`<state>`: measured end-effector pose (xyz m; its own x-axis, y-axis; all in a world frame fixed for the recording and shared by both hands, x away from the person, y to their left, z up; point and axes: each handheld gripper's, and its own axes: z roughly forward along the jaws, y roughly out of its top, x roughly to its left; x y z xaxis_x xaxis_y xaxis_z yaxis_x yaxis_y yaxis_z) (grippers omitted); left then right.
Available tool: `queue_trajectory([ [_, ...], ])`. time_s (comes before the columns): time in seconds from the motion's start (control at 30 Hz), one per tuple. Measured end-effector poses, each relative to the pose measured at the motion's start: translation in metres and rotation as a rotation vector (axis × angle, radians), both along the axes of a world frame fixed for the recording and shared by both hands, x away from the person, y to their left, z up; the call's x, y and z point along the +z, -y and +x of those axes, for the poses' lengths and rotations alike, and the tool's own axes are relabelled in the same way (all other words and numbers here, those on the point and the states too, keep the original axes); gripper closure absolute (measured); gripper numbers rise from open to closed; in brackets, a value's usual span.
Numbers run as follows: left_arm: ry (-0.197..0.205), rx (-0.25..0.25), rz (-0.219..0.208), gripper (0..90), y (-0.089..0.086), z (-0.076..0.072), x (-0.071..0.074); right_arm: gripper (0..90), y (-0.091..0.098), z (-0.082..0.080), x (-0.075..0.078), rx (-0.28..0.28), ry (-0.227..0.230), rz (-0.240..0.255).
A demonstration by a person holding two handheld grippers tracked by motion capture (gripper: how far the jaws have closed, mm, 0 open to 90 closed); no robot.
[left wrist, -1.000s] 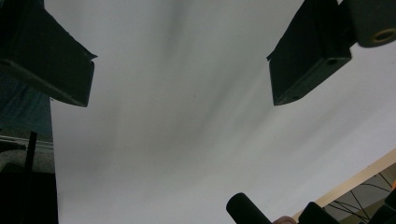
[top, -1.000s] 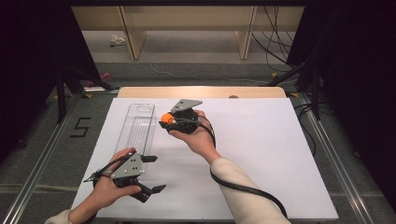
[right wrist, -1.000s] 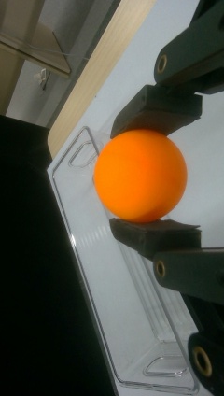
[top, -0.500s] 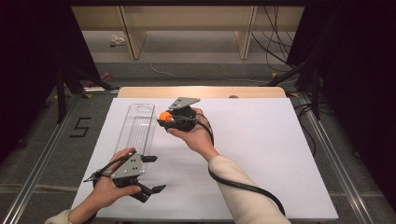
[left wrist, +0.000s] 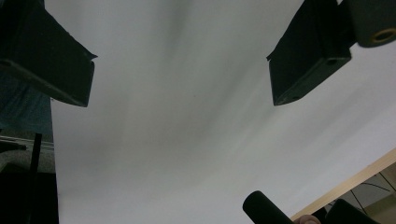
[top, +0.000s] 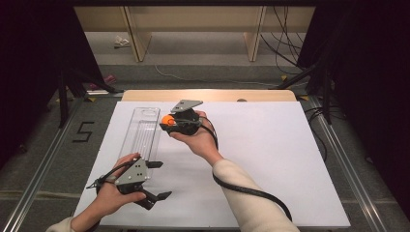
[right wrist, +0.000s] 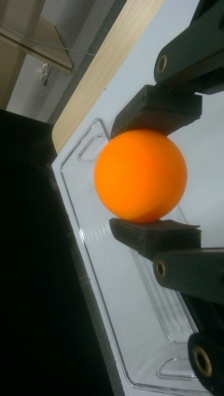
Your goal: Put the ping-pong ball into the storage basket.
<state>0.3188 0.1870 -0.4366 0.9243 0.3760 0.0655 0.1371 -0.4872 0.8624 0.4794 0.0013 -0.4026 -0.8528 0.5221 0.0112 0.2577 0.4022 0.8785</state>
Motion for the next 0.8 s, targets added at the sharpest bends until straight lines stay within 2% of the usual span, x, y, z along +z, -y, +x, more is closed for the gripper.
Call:
queue_trajectory([
  [0.8,-0.001,-0.003,0.002,6.5,0.000,0.000,0.000,51.5,-0.014,0.004,0.002,0.022,-0.002,-0.011],
])
